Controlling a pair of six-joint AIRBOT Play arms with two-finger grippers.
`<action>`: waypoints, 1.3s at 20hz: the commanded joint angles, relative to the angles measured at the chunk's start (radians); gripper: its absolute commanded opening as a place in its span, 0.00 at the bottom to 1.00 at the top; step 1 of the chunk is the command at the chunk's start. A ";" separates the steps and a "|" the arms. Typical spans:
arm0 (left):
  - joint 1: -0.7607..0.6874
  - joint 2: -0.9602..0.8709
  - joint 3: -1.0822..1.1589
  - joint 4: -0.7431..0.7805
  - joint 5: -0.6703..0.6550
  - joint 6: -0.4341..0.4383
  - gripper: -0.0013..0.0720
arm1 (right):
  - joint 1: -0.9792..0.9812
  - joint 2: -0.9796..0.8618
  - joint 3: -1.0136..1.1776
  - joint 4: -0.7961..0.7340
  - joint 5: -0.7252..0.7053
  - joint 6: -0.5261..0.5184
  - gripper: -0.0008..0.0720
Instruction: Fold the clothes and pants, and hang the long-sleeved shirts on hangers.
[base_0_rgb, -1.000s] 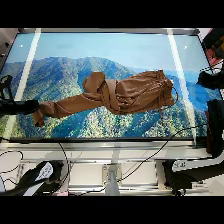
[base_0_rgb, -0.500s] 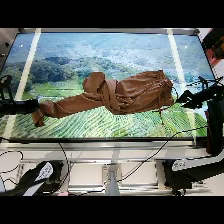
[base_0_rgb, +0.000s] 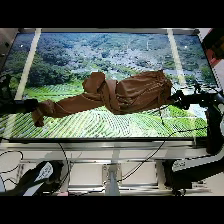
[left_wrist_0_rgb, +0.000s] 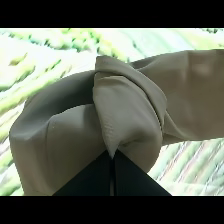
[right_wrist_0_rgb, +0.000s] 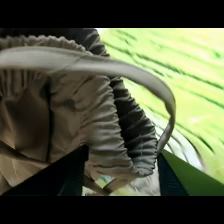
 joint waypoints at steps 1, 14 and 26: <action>0.001 0.000 0.000 0.000 0.003 0.000 0.04 | 0.047 -0.002 -0.006 0.019 -0.094 -0.002 0.48; 0.002 0.077 0.040 -0.142 0.243 0.005 0.04 | 0.074 0.416 0.195 0.069 -0.060 0.002 0.05; 0.005 0.432 0.044 -0.033 0.486 0.154 0.04 | 0.074 0.935 0.361 -0.023 -0.068 0.138 0.05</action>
